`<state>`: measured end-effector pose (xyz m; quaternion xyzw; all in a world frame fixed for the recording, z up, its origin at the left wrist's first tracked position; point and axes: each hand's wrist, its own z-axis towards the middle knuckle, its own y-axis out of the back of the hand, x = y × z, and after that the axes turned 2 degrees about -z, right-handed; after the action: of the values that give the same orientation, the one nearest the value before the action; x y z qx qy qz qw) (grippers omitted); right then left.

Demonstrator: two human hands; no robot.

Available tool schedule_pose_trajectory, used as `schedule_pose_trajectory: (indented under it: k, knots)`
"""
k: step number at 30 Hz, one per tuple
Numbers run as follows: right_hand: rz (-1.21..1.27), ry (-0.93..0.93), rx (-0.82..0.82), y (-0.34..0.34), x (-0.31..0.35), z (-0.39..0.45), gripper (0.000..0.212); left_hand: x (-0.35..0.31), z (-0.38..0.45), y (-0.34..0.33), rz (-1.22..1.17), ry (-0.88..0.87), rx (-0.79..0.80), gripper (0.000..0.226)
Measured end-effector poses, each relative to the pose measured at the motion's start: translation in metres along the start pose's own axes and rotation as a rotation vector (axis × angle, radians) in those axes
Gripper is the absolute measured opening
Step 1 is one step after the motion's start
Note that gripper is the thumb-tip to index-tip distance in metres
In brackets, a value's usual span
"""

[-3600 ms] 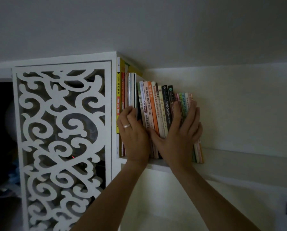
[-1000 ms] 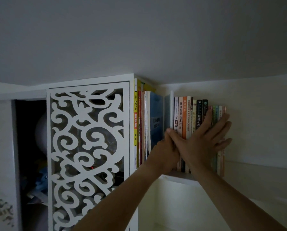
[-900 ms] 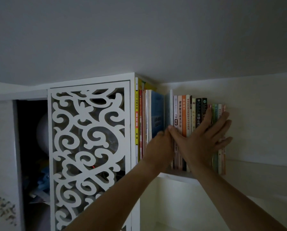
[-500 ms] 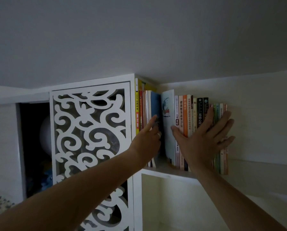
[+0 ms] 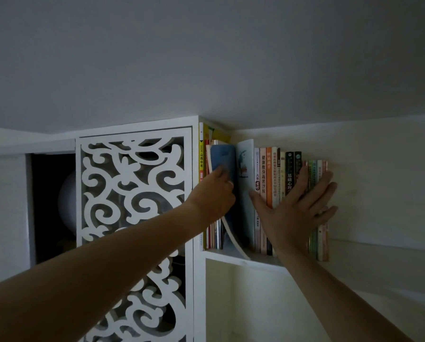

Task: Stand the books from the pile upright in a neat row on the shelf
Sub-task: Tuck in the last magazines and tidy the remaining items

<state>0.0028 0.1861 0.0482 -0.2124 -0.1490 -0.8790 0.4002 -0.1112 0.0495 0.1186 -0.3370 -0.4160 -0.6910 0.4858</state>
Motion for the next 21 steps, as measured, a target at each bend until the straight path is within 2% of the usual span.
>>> schedule_pose_trajectory:
  k: [7, 11, 14, 16, 17, 19, 21]
  knots:
    - [-0.022, -0.015, 0.038, 0.006, 0.007, -0.002, 0.128, -0.006, -0.014, 0.015, 0.077, -0.082, -0.054, 0.033]
    - [-0.032, 0.072, 0.021, 0.014, 0.011, 0.001, 0.125, 0.001, -0.024, 0.019, 0.037, -0.071, -0.158, 0.024]
    - [-0.144, 0.446, -0.004, 0.020, 0.015, 0.010, 0.106, 0.005, -0.036, 0.025, 0.031, -0.067, -0.195, 0.026]
    - [-0.197, 0.676, 0.062, 0.019, 0.019, 0.016, 0.088, 0.006, -0.045, 0.029, 0.017, -0.067, -0.233, 0.027]
    - [-0.212, 0.729, 0.113, 0.017, 0.020, 0.017, 0.075, 0.006, -0.048, 0.030, 0.001, -0.067, -0.237, 0.028]
    - [-0.228, 0.722, 0.212, 0.012, 0.020, 0.016, 0.051, 0.006, -0.054, 0.031, -0.039, -0.066, -0.218, 0.026]
    - [-0.248, 0.683, 0.255, 0.008, 0.018, 0.013, 0.040, 0.004, -0.057, 0.032, -0.062, -0.043, -0.197, 0.024]
